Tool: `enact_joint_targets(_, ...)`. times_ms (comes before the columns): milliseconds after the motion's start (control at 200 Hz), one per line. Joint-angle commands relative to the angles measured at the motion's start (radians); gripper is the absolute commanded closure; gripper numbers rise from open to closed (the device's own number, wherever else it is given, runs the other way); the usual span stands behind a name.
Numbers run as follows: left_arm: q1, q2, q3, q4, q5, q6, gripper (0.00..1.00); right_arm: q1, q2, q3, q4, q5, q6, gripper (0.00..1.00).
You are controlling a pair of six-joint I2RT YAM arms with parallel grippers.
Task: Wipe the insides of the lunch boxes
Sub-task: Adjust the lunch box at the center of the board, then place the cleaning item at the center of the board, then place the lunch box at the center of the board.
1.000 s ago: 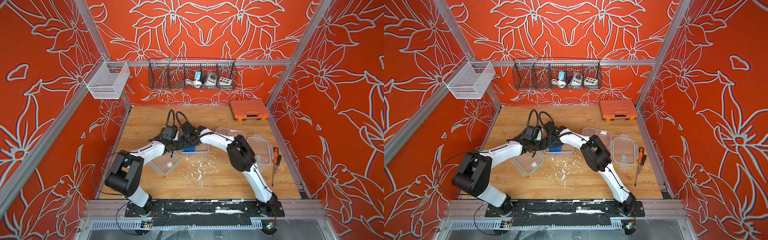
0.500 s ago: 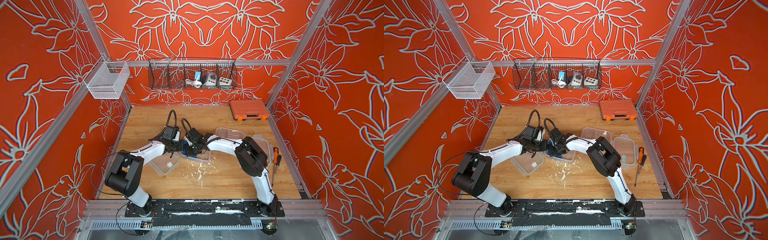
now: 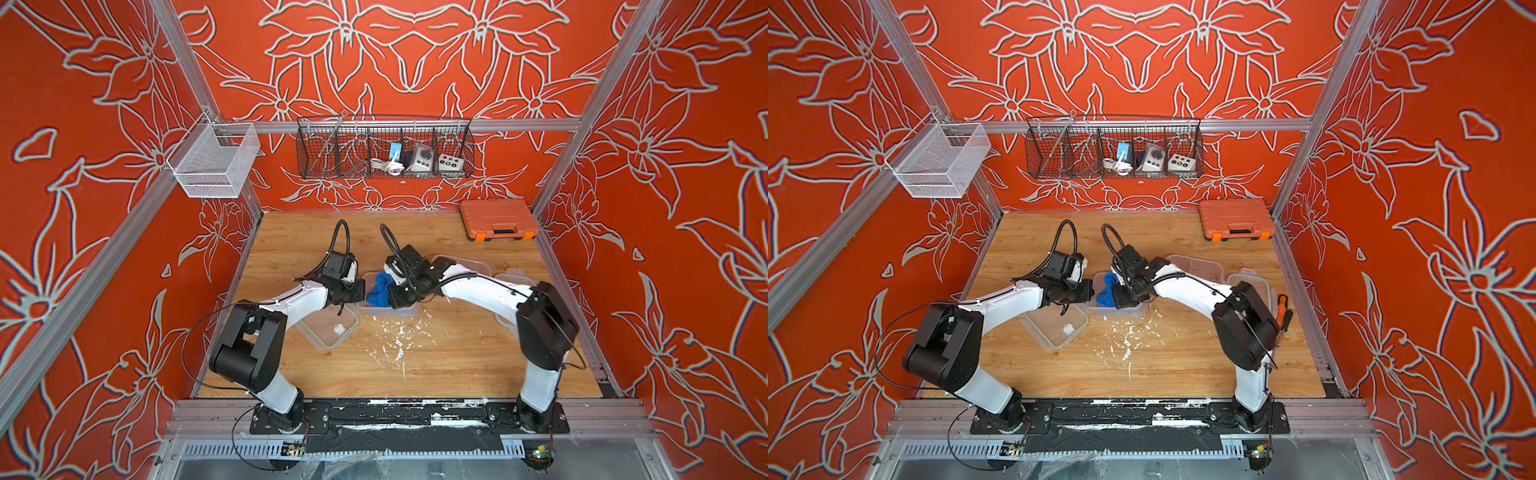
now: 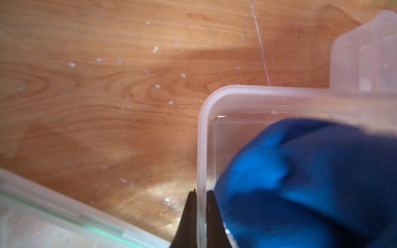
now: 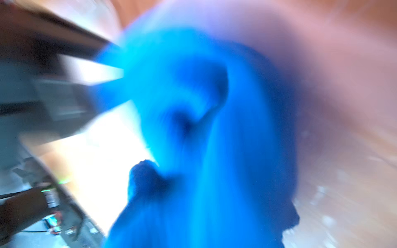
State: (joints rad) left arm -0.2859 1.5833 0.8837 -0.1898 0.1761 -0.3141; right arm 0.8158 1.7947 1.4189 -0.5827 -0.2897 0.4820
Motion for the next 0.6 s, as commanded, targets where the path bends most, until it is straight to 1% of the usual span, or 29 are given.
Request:
enact_joint_targets(0,0.017,0.014,0.01,0.029,-0.055,-0.026,1.0,-0.006,-0.096,0.058,-0.096,0.028,-0.035,1.0)
enact_joint_targets(125,0.026,0.011,0.013,0.028,-0.055,-0.03,1.0,-0.015,-0.192,0.078,-0.163,0.046,-0.065,1.0)
enact_joint_targets(230,0.038,0.01,0.022,0.023,-0.055,-0.032,1.0,-0.025,-0.285,0.063,-0.252,0.105,-0.124,1.0)
enact_joint_targets(320,0.049,0.011,0.036,0.019,-0.052,-0.035,1.0,-0.05,-0.355,0.033,-0.363,0.162,-0.168,1.0)
enact_joint_targets(415,0.05,0.008,0.057,0.01,-0.061,-0.033,0.98,-0.09,-0.44,-0.054,-0.408,0.217,-0.168,1.0)
enact_joint_targets(515,0.054,0.005,0.076,0.001,-0.076,-0.029,0.97,-0.136,-0.552,-0.172,-0.366,0.21,-0.133,1.0)
enact_joint_targets(595,0.056,0.004,0.08,0.002,-0.077,-0.03,0.96,-0.145,-0.593,-0.269,-0.321,0.197,-0.122,1.0)
